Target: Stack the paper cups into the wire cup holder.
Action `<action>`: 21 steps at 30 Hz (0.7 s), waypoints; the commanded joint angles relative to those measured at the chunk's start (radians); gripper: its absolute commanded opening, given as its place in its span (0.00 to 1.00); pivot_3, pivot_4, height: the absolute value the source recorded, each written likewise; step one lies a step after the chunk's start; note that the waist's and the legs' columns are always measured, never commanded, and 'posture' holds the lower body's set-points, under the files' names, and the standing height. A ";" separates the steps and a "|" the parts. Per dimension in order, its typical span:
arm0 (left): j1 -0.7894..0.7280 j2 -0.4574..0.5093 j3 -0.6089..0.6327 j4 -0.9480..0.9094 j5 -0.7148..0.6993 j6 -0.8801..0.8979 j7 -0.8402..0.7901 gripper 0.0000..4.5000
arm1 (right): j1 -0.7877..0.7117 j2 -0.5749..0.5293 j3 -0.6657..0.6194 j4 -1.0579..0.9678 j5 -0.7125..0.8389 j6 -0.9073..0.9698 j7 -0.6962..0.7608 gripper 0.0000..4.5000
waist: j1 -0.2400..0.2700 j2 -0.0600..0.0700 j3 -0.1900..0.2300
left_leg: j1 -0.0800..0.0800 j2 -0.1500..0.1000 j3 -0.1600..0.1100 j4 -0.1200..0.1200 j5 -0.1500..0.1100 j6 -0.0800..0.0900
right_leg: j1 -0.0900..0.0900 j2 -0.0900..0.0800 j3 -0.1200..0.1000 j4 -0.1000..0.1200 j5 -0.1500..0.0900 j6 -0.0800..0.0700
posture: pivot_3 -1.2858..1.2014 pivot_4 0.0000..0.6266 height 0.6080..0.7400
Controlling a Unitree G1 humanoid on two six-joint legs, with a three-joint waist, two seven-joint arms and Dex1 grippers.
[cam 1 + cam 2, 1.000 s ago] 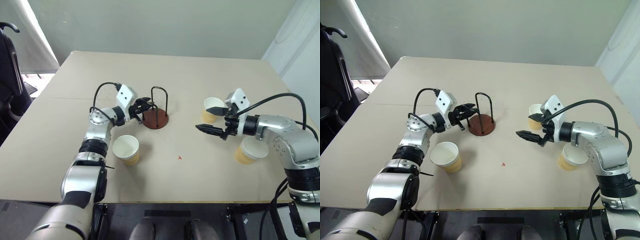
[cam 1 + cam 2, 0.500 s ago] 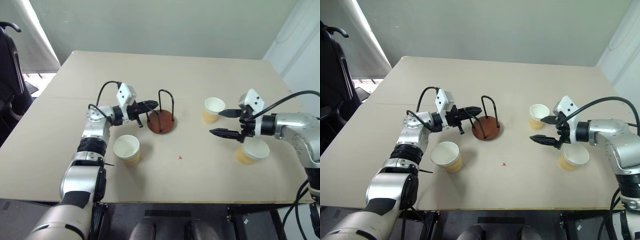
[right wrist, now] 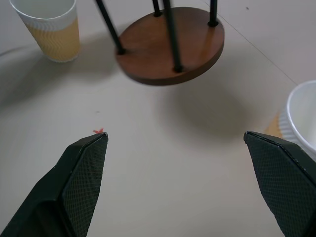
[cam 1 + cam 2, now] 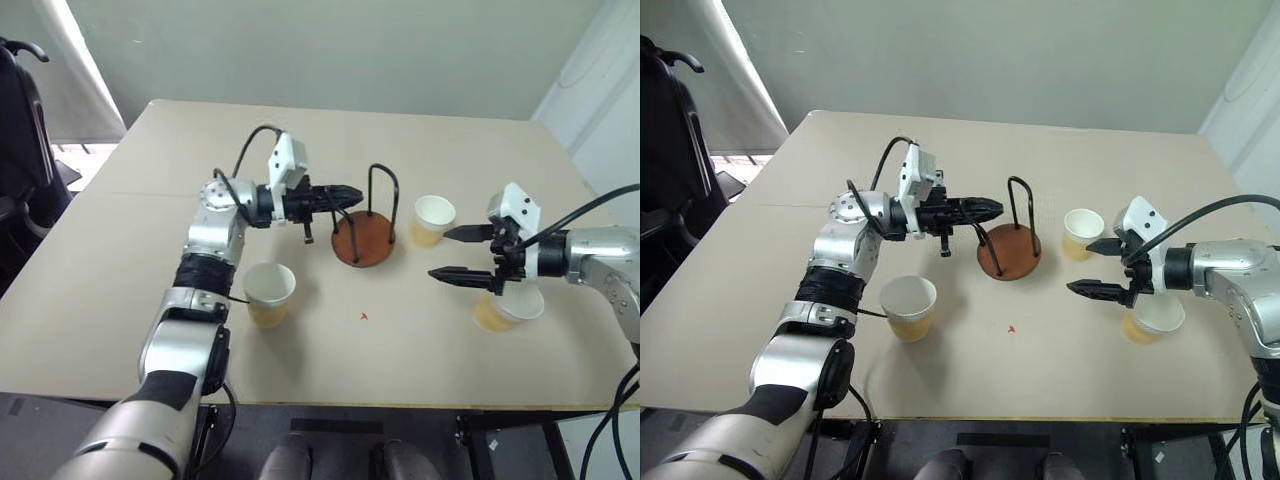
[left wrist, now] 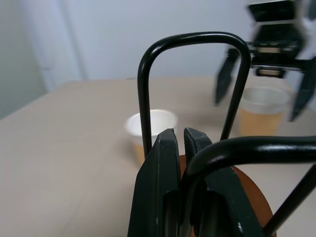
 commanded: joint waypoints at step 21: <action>0.064 -0.053 -0.151 -0.166 -0.010 0.044 -0.113 0.01 | 0.097 -0.207 -0.294 -0.061 0.166 0.128 0.037 1.00 | 0.012 0.000 0.000 | -0.001 0.001 0.002 0.004 0.001 0.002 | 0.000 0.000 0.000 0.000 0.000 0.002 | 0.52 0.24 1.00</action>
